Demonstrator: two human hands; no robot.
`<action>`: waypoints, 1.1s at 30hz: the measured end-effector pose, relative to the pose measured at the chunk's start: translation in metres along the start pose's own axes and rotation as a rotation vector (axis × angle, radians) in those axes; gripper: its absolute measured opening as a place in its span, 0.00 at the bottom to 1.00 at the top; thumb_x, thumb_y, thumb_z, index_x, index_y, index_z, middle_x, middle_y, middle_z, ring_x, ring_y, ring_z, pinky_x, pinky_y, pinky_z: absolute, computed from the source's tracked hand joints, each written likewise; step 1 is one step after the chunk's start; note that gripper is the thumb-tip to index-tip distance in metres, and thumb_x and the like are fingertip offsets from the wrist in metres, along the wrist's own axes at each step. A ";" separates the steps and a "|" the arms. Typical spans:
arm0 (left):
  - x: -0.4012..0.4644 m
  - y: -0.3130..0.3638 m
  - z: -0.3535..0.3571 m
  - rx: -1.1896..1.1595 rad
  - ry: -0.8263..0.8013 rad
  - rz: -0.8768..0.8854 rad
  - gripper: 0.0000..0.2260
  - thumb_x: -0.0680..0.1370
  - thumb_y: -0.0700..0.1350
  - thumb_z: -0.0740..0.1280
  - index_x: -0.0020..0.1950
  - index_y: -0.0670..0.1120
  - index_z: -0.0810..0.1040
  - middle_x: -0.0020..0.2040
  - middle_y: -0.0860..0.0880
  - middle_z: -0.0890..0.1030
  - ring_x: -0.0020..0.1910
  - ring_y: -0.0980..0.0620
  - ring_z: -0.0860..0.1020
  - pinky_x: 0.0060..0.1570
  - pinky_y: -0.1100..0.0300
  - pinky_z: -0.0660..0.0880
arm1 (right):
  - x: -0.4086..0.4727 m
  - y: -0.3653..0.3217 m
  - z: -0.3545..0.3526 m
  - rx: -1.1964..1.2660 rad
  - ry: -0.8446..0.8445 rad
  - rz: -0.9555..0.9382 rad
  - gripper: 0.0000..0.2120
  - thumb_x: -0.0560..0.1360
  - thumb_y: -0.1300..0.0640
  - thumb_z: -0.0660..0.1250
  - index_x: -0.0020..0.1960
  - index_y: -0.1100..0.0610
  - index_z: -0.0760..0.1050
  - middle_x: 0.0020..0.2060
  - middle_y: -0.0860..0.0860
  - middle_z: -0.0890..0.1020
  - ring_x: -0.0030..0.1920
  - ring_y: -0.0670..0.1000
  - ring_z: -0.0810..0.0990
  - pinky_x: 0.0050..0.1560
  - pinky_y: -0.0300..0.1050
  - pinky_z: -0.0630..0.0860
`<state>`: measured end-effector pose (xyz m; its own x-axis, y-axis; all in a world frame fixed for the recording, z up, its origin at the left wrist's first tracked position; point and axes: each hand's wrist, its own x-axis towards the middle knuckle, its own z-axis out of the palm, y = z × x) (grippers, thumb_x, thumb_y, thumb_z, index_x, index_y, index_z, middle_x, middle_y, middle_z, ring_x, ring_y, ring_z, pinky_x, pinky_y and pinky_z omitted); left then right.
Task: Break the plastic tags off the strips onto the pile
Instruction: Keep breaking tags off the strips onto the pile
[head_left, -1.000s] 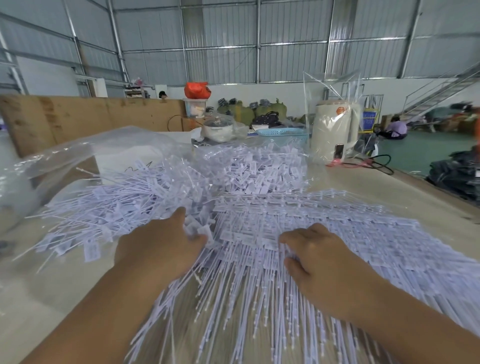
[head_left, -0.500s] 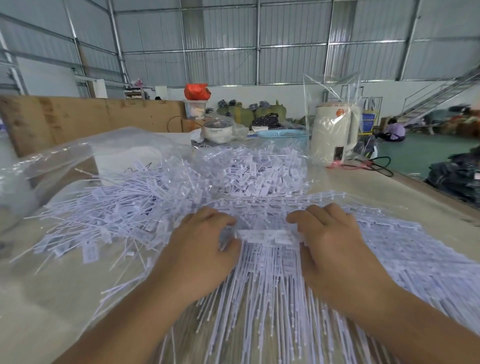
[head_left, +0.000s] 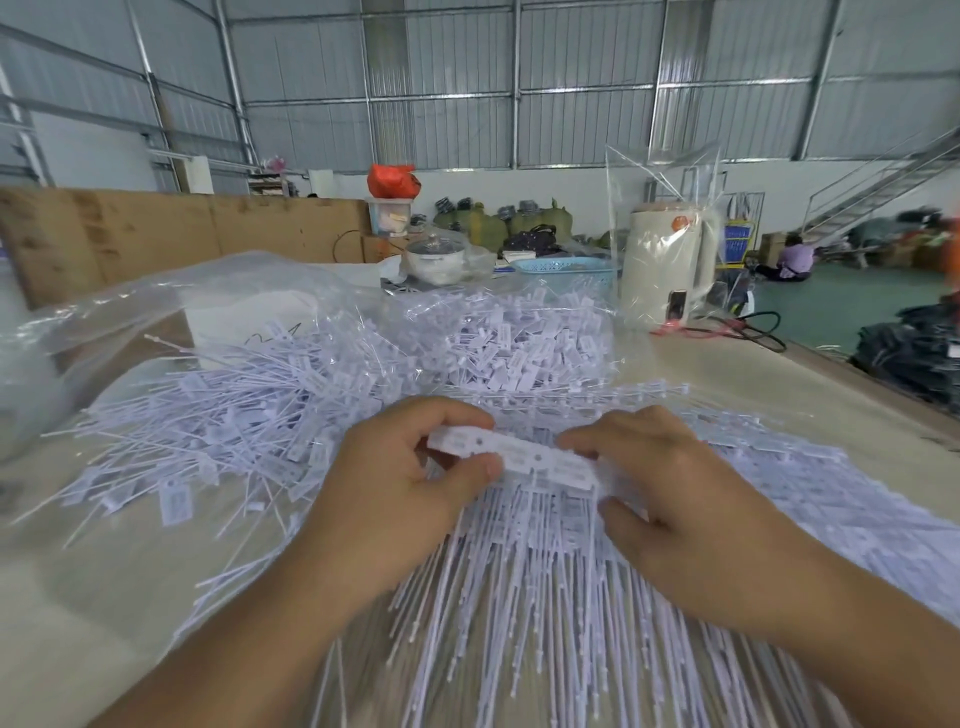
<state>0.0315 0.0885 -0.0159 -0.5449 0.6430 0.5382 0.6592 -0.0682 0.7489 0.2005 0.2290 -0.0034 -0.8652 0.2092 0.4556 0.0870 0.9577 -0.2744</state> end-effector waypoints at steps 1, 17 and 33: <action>0.000 0.001 -0.001 0.000 -0.005 0.006 0.15 0.70 0.43 0.77 0.48 0.63 0.81 0.42 0.60 0.83 0.39 0.60 0.79 0.38 0.74 0.72 | -0.001 0.002 -0.001 0.095 -0.055 0.020 0.19 0.72 0.65 0.63 0.58 0.47 0.76 0.46 0.50 0.76 0.49 0.46 0.69 0.51 0.37 0.66; -0.005 0.012 0.008 -0.260 -0.238 -0.114 0.08 0.73 0.55 0.67 0.40 0.53 0.80 0.34 0.54 0.78 0.24 0.51 0.74 0.31 0.56 0.72 | 0.001 -0.003 0.008 0.268 -0.103 -0.006 0.13 0.78 0.44 0.64 0.51 0.53 0.78 0.36 0.52 0.79 0.33 0.51 0.75 0.37 0.55 0.74; -0.008 0.022 0.029 -0.717 0.120 -0.451 0.14 0.81 0.44 0.61 0.38 0.45 0.79 0.28 0.45 0.76 0.21 0.53 0.69 0.21 0.61 0.68 | 0.001 -0.024 0.007 -0.168 0.442 -0.033 0.12 0.77 0.52 0.63 0.37 0.55 0.70 0.24 0.44 0.65 0.24 0.48 0.62 0.31 0.41 0.58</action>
<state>0.0657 0.1044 -0.0148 -0.7542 0.6421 0.1372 -0.0990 -0.3178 0.9430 0.1946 0.2052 -0.0024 -0.5790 0.2078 0.7884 0.1734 0.9762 -0.1300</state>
